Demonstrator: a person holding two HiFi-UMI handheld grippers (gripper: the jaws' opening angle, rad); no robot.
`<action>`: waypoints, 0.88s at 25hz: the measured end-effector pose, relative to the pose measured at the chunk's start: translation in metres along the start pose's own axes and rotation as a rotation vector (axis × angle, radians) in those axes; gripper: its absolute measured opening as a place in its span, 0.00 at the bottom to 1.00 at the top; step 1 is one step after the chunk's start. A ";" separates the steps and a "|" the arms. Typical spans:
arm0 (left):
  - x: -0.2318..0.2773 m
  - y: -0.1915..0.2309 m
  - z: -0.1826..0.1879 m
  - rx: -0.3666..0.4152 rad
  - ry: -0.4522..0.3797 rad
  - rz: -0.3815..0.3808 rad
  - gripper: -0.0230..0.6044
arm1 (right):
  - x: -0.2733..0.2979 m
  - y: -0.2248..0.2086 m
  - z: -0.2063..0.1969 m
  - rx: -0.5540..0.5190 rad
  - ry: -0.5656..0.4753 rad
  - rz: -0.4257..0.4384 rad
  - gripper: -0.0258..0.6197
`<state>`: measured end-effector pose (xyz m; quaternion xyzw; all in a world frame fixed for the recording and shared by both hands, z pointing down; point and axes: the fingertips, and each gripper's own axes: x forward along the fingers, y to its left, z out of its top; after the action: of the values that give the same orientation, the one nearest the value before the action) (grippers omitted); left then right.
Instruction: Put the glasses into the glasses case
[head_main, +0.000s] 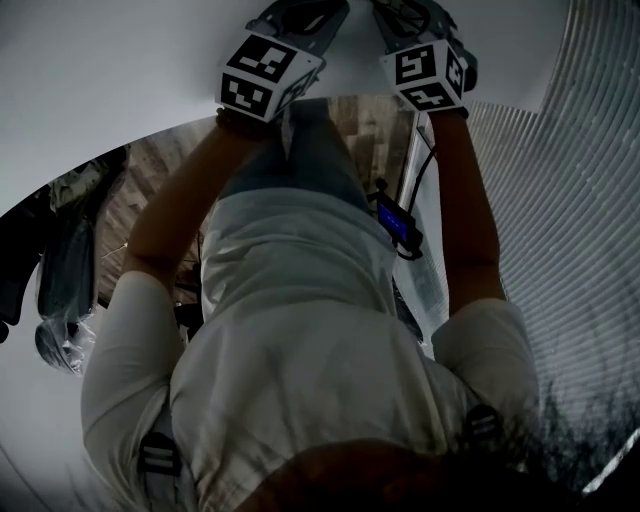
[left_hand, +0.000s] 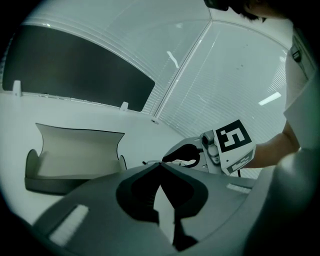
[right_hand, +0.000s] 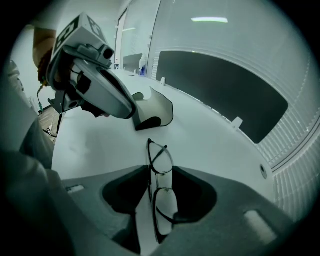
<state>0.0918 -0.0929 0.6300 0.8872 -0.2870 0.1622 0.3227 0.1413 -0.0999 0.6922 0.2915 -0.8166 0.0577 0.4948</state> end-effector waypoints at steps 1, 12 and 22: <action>-0.001 0.002 0.000 -0.004 0.000 0.005 0.04 | 0.000 -0.001 0.000 0.004 -0.002 0.001 0.27; -0.006 0.008 -0.002 -0.002 0.015 0.021 0.04 | -0.008 -0.005 0.002 0.014 -0.036 -0.008 0.13; -0.009 -0.001 0.006 0.011 0.001 0.012 0.04 | -0.021 -0.012 0.011 0.005 -0.057 -0.038 0.11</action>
<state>0.0865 -0.0923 0.6213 0.8872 -0.2910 0.1662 0.3171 0.1460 -0.1053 0.6667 0.3097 -0.8245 0.0420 0.4717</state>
